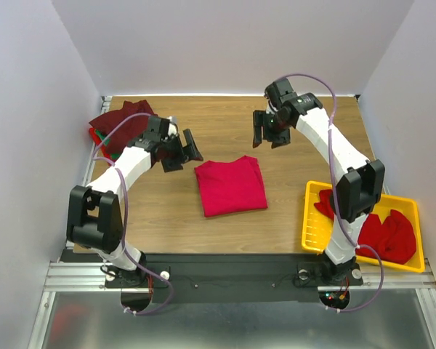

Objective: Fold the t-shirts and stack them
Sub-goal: Fold the tshirt, then neatly place the folded tshirt to the corner

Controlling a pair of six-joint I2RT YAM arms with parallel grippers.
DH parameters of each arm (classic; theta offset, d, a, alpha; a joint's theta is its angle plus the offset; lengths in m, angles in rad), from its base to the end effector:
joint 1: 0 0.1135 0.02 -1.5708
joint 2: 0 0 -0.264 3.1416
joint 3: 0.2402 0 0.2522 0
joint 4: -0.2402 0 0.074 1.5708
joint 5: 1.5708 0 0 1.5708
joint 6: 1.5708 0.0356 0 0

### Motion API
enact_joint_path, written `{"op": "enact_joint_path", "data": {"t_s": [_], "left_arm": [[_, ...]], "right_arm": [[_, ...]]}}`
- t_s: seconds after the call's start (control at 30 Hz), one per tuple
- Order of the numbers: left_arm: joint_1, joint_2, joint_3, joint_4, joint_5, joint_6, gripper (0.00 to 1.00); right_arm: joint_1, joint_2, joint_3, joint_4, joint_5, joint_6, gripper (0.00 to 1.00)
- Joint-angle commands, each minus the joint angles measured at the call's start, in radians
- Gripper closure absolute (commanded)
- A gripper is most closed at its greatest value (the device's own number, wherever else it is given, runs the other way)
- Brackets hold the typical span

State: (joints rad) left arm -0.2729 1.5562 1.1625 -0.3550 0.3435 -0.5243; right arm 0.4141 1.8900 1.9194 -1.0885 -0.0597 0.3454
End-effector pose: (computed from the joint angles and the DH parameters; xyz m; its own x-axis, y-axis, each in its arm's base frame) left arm 0.3282 -0.1043 0.2657 -0.8134 -0.2618 -0.5194 0.0972 0.8192 -0.5652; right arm 0.3649 0.1627 0.3358 -0.8961 -0.0247 -0.4431 -0.1328 0.9676 0.2147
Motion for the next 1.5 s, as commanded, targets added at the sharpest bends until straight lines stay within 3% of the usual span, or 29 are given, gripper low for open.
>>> {"op": "enact_joint_path", "data": {"t_s": [0.0, 0.37, 0.6, 0.97, 1.47], "left_arm": [[0.003, -0.117, -0.098, 0.105, 0.031, 0.052, 0.03], [0.000, -0.205, -0.313, 0.218, 0.150, 0.069, 0.01], [0.000, -0.208, -0.411, 0.301, 0.192, 0.061, 0.01], [0.000, -0.102, -0.569, 0.577, 0.367, 0.015, 0.02], [-0.055, 0.100, -0.563, 0.683, 0.414, 0.000, 0.01]], "right_arm": [[0.009, -0.048, -0.101, 0.101, -0.107, 0.020, 0.29], [0.029, -0.077, -0.351, 0.229, -0.210, 0.053, 0.32], [0.029, -0.048, -0.422, 0.265, -0.207, 0.053, 0.33], [0.031, 0.006, -0.497, 0.303, -0.175, 0.041, 0.34], [0.040, 0.058, -0.585, 0.329, -0.134, 0.056, 0.37]]}}
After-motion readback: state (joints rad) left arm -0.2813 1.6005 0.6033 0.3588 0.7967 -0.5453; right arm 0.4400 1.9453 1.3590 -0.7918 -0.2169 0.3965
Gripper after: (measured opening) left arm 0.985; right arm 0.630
